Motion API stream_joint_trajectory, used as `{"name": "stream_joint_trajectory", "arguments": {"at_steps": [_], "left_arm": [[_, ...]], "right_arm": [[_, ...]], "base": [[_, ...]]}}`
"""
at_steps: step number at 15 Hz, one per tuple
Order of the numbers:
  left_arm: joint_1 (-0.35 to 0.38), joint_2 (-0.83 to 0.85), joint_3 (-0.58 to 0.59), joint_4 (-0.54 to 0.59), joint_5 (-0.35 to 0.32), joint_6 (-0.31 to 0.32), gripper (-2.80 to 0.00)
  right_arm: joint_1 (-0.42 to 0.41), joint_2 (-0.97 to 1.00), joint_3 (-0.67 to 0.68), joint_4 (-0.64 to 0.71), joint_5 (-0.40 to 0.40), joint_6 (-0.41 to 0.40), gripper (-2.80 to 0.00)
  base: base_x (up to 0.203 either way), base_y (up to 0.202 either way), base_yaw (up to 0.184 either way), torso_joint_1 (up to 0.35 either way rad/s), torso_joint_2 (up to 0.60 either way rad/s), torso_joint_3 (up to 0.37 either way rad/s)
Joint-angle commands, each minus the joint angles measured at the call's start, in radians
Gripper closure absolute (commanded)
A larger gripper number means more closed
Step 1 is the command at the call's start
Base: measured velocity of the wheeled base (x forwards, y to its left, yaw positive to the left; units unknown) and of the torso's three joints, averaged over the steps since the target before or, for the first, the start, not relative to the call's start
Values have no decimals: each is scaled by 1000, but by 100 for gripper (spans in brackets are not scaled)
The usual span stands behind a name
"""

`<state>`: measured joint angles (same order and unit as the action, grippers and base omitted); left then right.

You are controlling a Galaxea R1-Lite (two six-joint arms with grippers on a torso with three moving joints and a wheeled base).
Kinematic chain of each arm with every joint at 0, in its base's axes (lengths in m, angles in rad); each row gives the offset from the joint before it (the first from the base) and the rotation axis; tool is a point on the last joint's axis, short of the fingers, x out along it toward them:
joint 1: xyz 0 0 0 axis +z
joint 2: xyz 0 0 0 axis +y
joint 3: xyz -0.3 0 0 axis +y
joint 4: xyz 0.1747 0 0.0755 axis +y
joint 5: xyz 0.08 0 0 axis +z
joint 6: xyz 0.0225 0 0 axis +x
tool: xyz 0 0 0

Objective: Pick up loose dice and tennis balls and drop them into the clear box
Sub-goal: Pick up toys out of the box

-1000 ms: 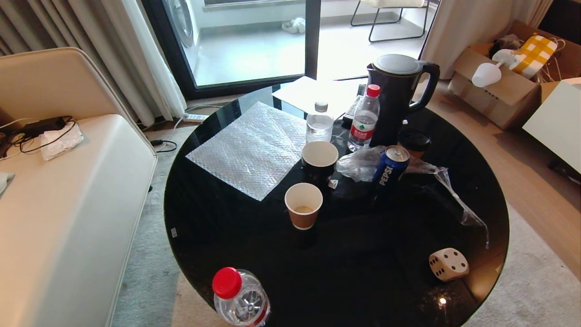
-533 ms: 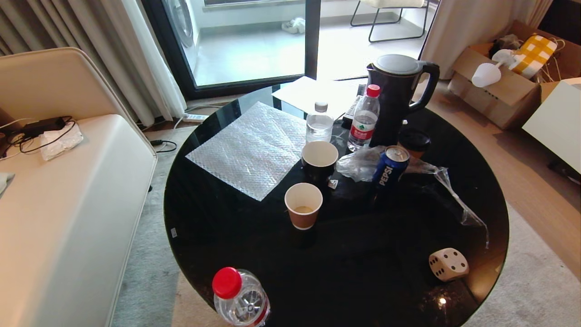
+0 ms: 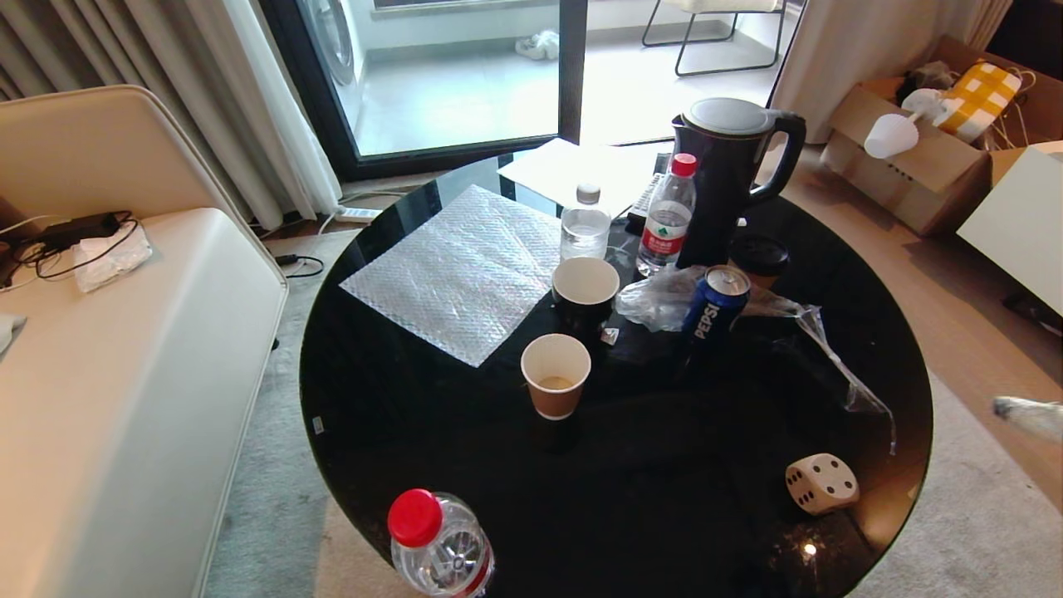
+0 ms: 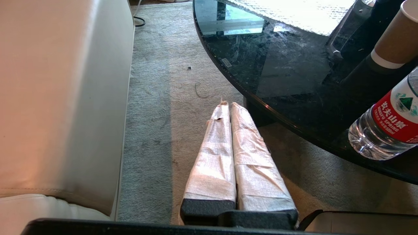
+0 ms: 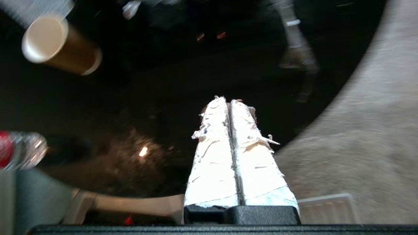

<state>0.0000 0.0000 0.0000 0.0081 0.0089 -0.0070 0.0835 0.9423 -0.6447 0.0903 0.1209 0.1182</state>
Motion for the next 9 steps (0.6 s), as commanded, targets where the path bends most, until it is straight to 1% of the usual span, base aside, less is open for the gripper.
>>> {"name": "stream_joint_trajectory", "arguments": {"at_steps": [1, 4, 5, 7, 9], "left_arm": [[0, 0, 0, 0, 0, -1, 0], [0, 0, 0, 0, 0, -1, 0], [0, 0, 0, 0, 0, -1, 0], [0, 0, 0, 0, 0, -1, 0], [0, 0, 0, 0, 0, -1, 0]], "right_arm": [[23, 129, 14, -5, 24, 2, 0], [29, 234, 40, -15, 83, -6, 0], [30, 250, 40, -17, 98, -11, -280], [30, 258, 38, -21, 101, -14, -280], [29, 339, 27, -45, 97, -21, -280]], "base": [[0, 0, 0, 0, 0, 0], [0, 0, 0, 0, 0, 0], [0, 0, 0, 0, 0, 0], [0, 0, 0, 0, 0, 0], [0, 0, 0, 0, 0, 0]]}}
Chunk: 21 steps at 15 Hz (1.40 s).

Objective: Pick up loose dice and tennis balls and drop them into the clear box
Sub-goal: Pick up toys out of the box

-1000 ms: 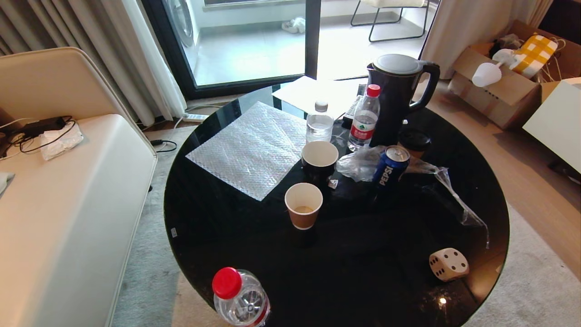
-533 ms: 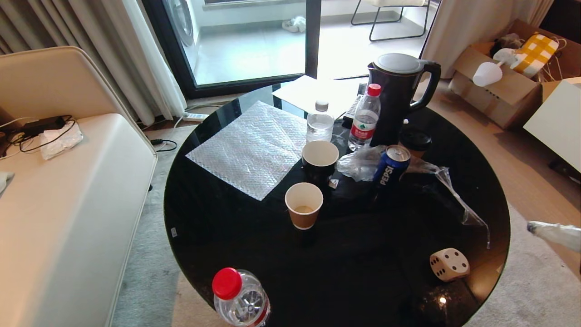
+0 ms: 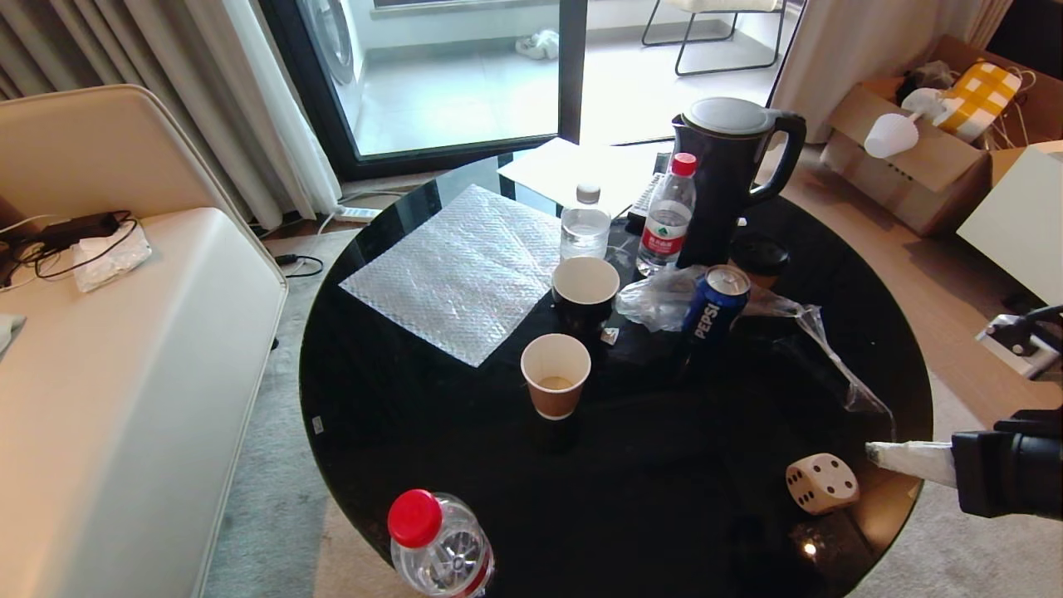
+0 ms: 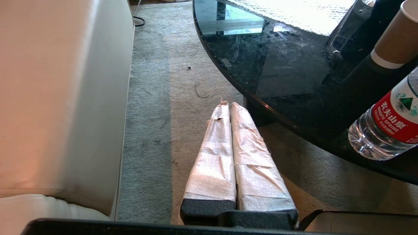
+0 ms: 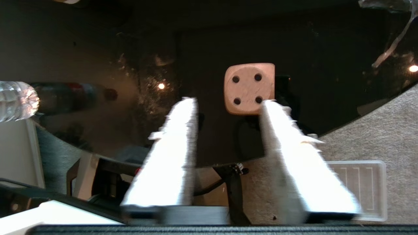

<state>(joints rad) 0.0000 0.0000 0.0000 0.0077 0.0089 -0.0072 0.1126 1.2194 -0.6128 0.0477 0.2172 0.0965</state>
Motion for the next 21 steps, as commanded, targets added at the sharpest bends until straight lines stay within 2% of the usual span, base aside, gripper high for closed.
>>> {"name": "stream_joint_trajectory", "arguments": {"at_steps": [1, 4, 5, 11, 21], "left_arm": [[0, 0, 0, 0, 0, 0, 0], [0, 0, 0, 0, 0, 0, 0], [0, 0, 0, 0, 0, 0, 0], [0, 0, 0, 0, 0, 0, 0], [0, 0, 0, 0, 0, 0, 0]], "right_arm": [[-2, 104, -12, -13, -8, -21, -280], [-4, 171, -12, -22, -118, -121, -280], [-4, 187, -15, -22, -131, -147, -280], [2, 287, -43, -16, -130, -200, -280], [33, 379, -42, -42, -119, -212, -280]], "base": [[0, 0, 0, 0, 0, 0], [0, 0, 0, 0, 0, 0], [0, 0, 0, 0, 0, 0], [0, 0, 0, 0, 0, 0], [0, 0, 0, 0, 0, 0]]}}
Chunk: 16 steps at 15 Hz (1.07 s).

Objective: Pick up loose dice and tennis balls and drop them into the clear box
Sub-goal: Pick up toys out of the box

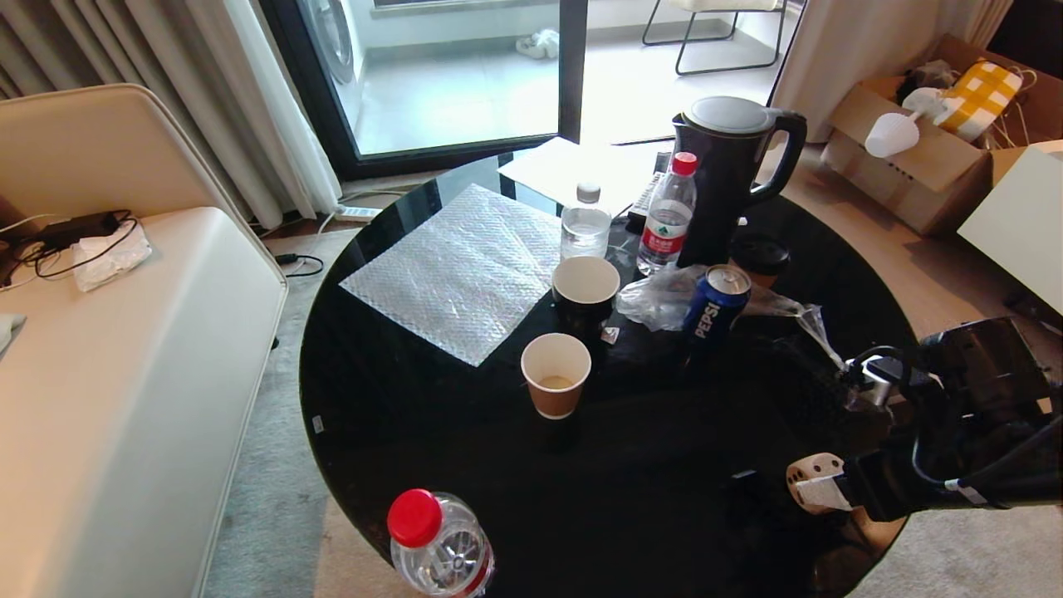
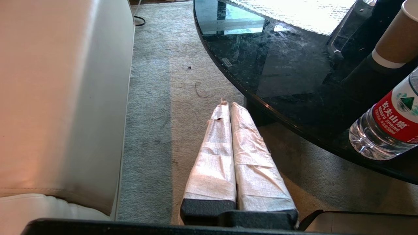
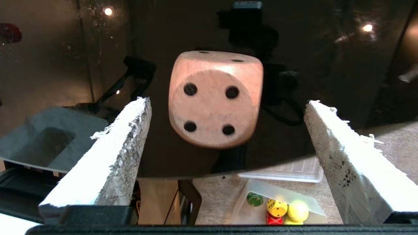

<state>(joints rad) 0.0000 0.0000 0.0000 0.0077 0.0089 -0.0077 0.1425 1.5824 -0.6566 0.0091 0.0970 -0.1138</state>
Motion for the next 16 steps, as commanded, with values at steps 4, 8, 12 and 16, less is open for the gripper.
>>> {"name": "stream_joint_trajectory", "arguments": {"at_steps": [4, 8, 12, 16], "left_arm": [[0, 0, 1, 0, 0, 0, 0], [0, 0, 1, 0, 0, 0, 0], [0, 0, 2, 0, 0, 0, 0], [0, 0, 0, 0, 0, 0, 0]], "right_arm": [[3, 56, 5, -54, 0, -2, -280], [3, 70, 5, -71, 1, 2, 0], [3, 83, 14, -113, 0, -1, 0], [2, 4, 56, -153, -8, -2, 0]], "base": [[0, 0, 0, 0, 0, 0], [0, 0, 0, 0, 0, 0], [0, 0, 0, 0, 0, 0], [0, 0, 0, 0, 0, 0]]}}
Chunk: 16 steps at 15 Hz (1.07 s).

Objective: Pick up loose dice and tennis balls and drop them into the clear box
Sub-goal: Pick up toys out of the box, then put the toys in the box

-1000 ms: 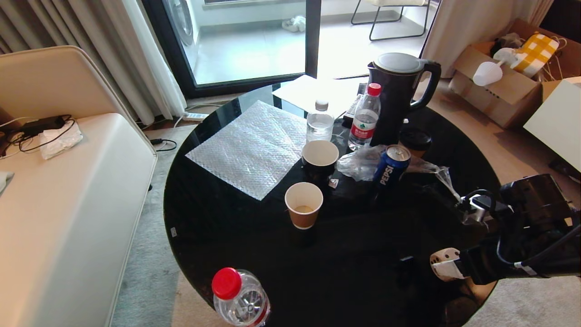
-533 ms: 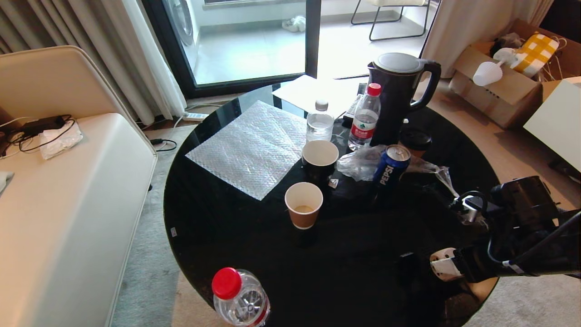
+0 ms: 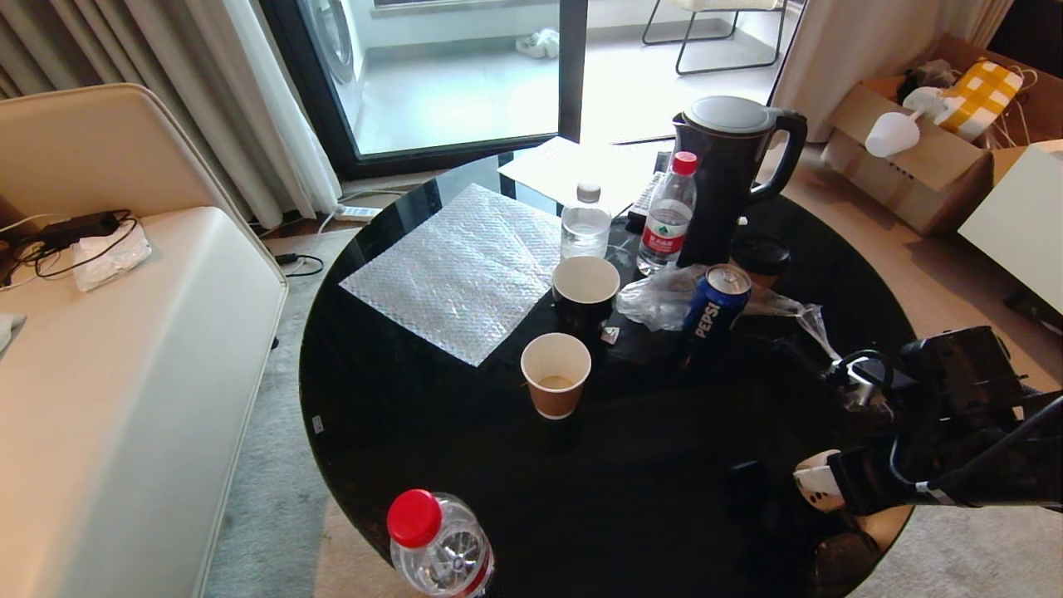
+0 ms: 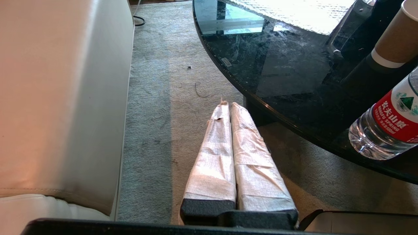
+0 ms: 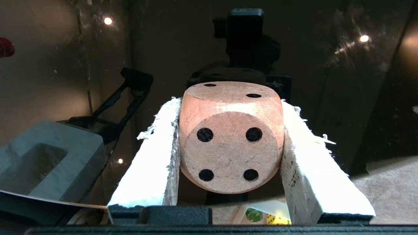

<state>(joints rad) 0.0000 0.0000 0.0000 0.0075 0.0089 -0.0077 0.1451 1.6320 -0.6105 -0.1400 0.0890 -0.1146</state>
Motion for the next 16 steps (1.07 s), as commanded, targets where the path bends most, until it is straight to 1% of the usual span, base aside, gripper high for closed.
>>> {"name": "stream_joint_trajectory", "arguments": {"at_steps": [1, 3, 5, 8, 10, 13, 15, 16], "left_arm": [[0, 0, 0, 0, 0, 0, 0], [0, 0, 1, 0, 0, 0, 0], [0, 0, 0, 0, 0, 0, 0], [0, 0, 0, 0, 0, 0, 0], [0, 0, 0, 0, 0, 0, 0], [0, 0, 0, 0, 0, 0, 0], [0, 0, 0, 0, 0, 0, 0], [0, 0, 0, 0, 0, 0, 0]], "right_arm": [[-1, -84, 18, -6, -2, 1, 0], [-4, -173, 46, -5, -9, 6, 0], [-17, -351, 107, 3, -34, 25, 0], [-31, -607, 222, 32, -121, 64, 0], [-35, -771, 276, 109, -170, 77, 0], [-39, -1069, 304, 315, -189, 107, 0], [-63, -1233, 336, 409, -193, 144, 0], [-91, -1294, 366, 436, -186, 156, 0]], "base": [[0, 0, 0, 0, 0, 0], [0, 0, 0, 0, 0, 0], [0, 0, 0, 0, 0, 0], [0, 0, 0, 0, 0, 0], [0, 0, 0, 0, 0, 0], [0, 0, 0, 0, 0, 0], [0, 0, 0, 0, 0, 0], [0, 0, 0, 0, 0, 0]]}}
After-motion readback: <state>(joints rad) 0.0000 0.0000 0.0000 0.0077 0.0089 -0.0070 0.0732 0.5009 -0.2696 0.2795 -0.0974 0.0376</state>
